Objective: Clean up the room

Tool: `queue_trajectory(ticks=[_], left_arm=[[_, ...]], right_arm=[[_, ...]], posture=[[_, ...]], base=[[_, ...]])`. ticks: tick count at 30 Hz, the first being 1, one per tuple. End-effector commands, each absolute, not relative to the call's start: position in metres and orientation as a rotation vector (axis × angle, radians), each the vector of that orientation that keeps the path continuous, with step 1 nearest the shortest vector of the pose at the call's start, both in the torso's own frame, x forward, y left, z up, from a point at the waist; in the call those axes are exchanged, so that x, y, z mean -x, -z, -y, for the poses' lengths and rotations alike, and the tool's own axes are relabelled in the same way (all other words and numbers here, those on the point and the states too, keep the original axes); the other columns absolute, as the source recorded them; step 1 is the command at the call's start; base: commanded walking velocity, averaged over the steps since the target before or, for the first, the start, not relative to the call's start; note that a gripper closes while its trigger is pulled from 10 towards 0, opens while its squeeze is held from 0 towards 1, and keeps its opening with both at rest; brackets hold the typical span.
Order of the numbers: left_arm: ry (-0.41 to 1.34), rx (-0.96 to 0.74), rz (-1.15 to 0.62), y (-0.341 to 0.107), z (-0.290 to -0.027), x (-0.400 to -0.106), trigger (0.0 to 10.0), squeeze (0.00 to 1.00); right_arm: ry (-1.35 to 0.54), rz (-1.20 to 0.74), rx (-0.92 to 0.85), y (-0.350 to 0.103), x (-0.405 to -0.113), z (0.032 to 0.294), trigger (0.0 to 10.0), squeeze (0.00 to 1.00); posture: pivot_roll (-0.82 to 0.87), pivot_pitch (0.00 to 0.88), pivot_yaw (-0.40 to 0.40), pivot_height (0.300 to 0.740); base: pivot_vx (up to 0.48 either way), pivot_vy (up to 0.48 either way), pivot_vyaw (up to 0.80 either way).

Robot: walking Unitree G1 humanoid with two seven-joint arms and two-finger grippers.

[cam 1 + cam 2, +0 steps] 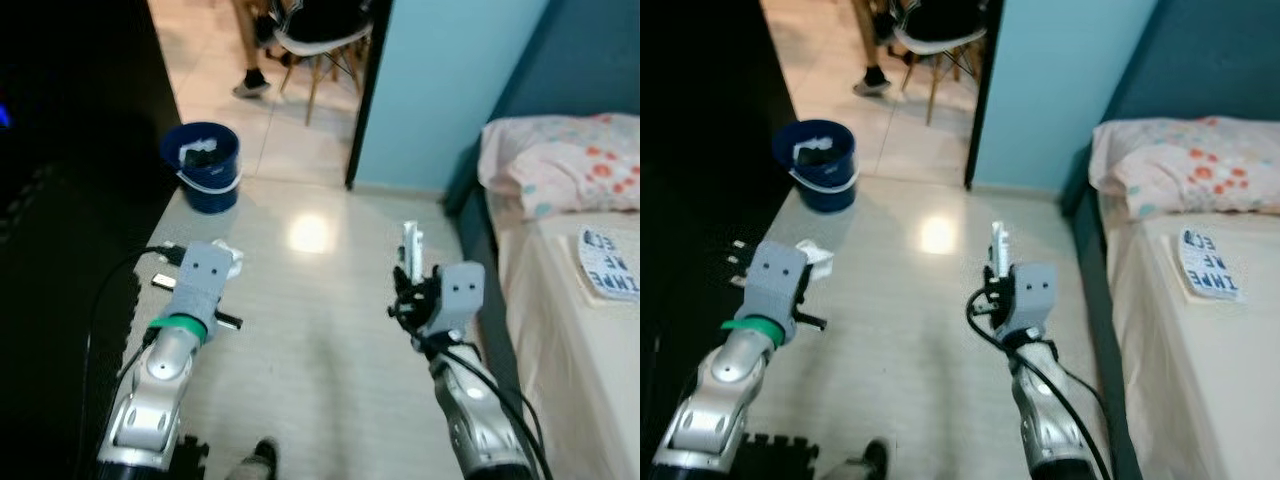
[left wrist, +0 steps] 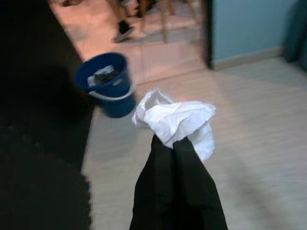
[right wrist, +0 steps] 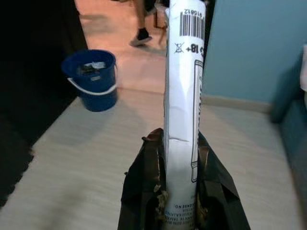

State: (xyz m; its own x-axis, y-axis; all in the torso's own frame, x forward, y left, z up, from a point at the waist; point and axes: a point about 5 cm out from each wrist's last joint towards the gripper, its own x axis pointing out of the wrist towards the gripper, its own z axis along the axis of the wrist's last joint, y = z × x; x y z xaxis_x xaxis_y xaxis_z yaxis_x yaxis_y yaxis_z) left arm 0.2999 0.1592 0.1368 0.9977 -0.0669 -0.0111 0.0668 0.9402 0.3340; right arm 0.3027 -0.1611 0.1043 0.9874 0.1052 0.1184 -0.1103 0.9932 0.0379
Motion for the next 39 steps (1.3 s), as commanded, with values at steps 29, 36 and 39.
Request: queue_trajectory(ticks=[29,36,39], left_arm=[[0.093,-0.357,0.048,-0.146,-0.150,-0.319,10.0,0.00],[0.099,-0.361,0.052,-0.145,-0.148,-0.317,10.0,0.00],[0.092,-0.358,0.044,-0.141,-0.150,-0.313,10.0,0.00]], right_arm=[[-0.093,0.124,-0.065,-0.105,-0.316,0.166,10.0,0.00],[-0.093,0.113,-0.075,-0.101,-0.316,0.163,10.0,0.00],[-0.125,0.107,-0.079,-0.100,-0.319,0.152,10.0,0.00]], posture=[[0.12,0.032,-0.007,0.740],[0.15,0.037,-0.018,0.740],[0.15,0.047,-0.026,0.740]], base=[[0.000,0.000,0.70],[0.000,0.000,0.68],[0.000,0.000,0.68]])
